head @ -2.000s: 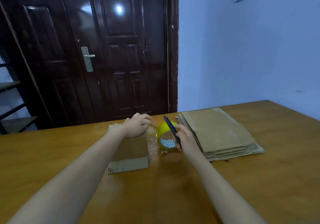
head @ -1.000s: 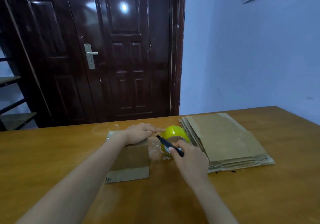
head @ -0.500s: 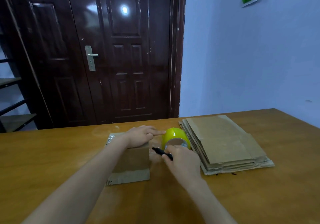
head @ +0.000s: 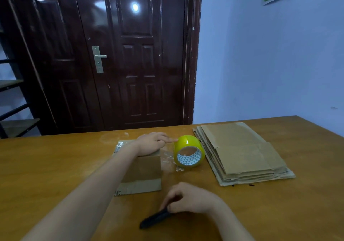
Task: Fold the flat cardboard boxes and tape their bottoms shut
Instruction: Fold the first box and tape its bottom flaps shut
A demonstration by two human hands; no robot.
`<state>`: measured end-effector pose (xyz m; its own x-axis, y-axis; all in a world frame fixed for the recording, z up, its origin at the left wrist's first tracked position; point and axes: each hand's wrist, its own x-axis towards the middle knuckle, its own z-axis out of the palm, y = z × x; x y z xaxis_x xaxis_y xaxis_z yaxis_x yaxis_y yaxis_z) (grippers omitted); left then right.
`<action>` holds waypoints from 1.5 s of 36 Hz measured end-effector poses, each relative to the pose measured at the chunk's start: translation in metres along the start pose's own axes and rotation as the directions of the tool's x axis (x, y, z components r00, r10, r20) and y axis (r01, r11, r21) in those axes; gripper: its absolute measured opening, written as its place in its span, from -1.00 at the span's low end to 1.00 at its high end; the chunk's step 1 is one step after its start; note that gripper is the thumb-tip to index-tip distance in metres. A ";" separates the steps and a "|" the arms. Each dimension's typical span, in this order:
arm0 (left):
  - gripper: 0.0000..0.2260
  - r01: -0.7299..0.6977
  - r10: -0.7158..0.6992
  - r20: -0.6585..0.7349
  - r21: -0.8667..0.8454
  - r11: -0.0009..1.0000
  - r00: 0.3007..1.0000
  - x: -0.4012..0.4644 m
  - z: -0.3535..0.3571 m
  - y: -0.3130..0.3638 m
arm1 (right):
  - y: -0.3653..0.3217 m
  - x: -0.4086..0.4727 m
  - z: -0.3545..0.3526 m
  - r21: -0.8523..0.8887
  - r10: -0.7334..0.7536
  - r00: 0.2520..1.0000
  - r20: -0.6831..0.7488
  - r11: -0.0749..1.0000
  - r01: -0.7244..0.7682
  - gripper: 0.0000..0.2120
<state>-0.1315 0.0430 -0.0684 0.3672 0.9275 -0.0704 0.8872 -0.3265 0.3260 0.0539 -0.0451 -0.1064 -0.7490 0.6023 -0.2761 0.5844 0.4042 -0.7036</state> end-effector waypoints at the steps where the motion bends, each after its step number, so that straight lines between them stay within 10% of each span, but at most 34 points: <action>1: -0.56 -0.001 0.001 0.001 -0.004 1.000 1.000 0.000 0.000 0.000 | -0.001 0.003 0.002 -0.059 -0.010 1.000 0.000 0.998 0.010 -0.79; 6: -0.56 -0.015 0.015 -0.009 0.006 1.000 1.000 -0.001 0.002 -0.001 | 0.001 0.011 0.008 -0.293 -0.085 0.958 -0.276 0.956 0.000 -0.79; 12: -0.56 -0.039 0.039 -0.011 0.047 0.998 0.999 0.002 0.002 -0.005 | 0.004 0.030 -0.013 -0.328 -0.241 0.303 -0.922 0.902 -0.282 -0.62; 19: -0.57 -0.036 0.039 -0.042 0.050 0.998 0.998 0.004 0.005 -0.006 | 0.016 0.069 -0.023 -0.306 -0.003 0.550 -0.835 0.834 -0.459 -0.17; 33: -0.54 -0.099 0.091 -0.106 -0.076 0.992 0.990 0.002 0.006 -0.011 | 0.035 0.100 -0.017 -0.226 -0.149 0.199 -0.969 0.862 -0.454 -0.57; 54: -0.85 -0.116 0.055 -0.238 -0.249 0.962 0.970 -0.002 0.006 -0.012 | 0.042 0.088 -0.032 -0.230 -0.143 0.287 -0.947 0.926 -0.299 -0.92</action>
<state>-0.1413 0.0444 -0.0777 0.3384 0.9247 0.1743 0.7410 -0.3761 0.5563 0.0225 0.0467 -0.1388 -0.0026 0.7673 0.6413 0.8370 0.3526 -0.4185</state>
